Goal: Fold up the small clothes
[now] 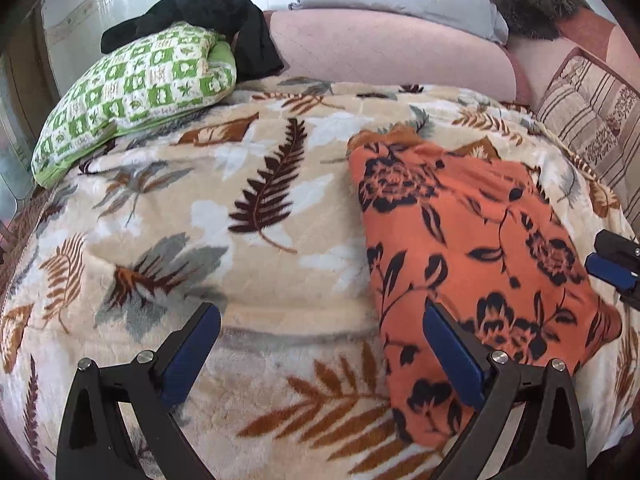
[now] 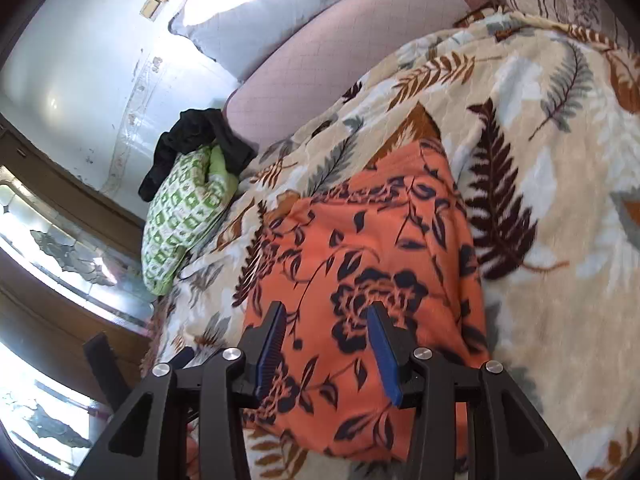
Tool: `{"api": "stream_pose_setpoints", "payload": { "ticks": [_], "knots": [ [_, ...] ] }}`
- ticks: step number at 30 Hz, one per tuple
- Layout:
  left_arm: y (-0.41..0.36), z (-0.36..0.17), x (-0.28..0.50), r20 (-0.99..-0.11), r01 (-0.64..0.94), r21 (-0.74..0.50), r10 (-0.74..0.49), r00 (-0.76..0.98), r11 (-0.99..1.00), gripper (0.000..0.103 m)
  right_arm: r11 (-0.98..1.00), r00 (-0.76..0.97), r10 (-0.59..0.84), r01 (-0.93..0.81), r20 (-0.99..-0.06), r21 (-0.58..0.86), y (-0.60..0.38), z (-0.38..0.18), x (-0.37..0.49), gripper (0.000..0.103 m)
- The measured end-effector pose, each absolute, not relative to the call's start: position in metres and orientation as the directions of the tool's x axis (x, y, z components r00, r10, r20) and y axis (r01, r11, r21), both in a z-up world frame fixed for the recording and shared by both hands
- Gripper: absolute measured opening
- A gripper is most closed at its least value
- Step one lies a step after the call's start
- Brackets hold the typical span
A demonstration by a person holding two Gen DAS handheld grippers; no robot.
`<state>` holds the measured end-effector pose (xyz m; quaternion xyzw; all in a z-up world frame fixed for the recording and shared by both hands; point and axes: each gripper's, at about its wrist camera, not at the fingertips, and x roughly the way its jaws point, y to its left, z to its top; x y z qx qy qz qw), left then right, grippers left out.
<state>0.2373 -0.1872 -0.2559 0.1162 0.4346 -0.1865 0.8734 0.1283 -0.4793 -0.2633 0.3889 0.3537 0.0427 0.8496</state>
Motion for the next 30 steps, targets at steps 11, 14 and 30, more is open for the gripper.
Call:
{"api": "stream_pose_setpoints", "payload": {
  "ticks": [11, 14, 30],
  "knots": [
    [-0.184, -0.247, 0.232, -0.761, 0.453, 0.003, -0.292, 0.579, 0.891, 0.101, 0.715, 0.713, 0.334, 0.234, -0.616, 0.659, -0.487, -0.279, 0.132, 0.047],
    [-0.189, -0.242, 0.237, -0.752, 0.487, -0.049, -0.353, 0.556, 0.872, 0.101, 0.704, 0.755, 0.275, 0.263, -0.595, 0.660, -0.506, -0.271, 0.128, 0.051],
    [-0.216, -0.276, 0.260, -0.822, 0.476, -0.055, -0.311, 0.477, 0.877, 0.102, 0.729, 0.696, 0.277, 0.297, -0.663, 0.616, -0.502, -0.282, 0.165, 0.065]
  ]
}}
